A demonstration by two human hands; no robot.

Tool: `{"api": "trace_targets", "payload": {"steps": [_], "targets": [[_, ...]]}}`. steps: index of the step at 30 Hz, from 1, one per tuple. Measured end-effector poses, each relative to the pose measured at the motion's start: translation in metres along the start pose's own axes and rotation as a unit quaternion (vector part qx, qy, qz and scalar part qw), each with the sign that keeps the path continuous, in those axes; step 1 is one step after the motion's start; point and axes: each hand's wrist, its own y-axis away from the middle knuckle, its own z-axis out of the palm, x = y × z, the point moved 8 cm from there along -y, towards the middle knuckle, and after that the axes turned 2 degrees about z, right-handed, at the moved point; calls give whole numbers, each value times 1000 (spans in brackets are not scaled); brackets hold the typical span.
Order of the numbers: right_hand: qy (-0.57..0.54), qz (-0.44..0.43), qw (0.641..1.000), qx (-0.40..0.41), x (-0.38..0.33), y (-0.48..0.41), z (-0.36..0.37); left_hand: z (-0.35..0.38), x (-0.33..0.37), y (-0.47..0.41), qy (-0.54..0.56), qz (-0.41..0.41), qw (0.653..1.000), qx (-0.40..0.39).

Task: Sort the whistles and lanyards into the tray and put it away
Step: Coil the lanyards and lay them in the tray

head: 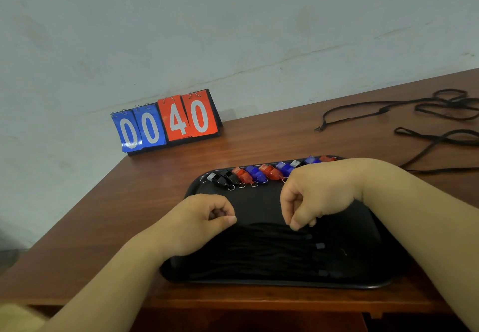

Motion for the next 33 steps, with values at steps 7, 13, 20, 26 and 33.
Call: {"api": "trace_targets", "payload": {"steps": [7,13,20,26,33], "targets": [[9,-3,1000,23,0,1,-3,-3,7,0,-28,28,999,-3],[13,0,997,77,0,7,-16,-6,10,-9,-37,6,999,-26],[71,55,974,207,27,55,-83,-13,50,-36,-66,27,997,-39],[27,147,960,238,117,119,-102,4,137,-90,-91,118,988,-32],[6,197,960,200,180,129,-84,77,229,-160,-156,174,968,-95]]}}
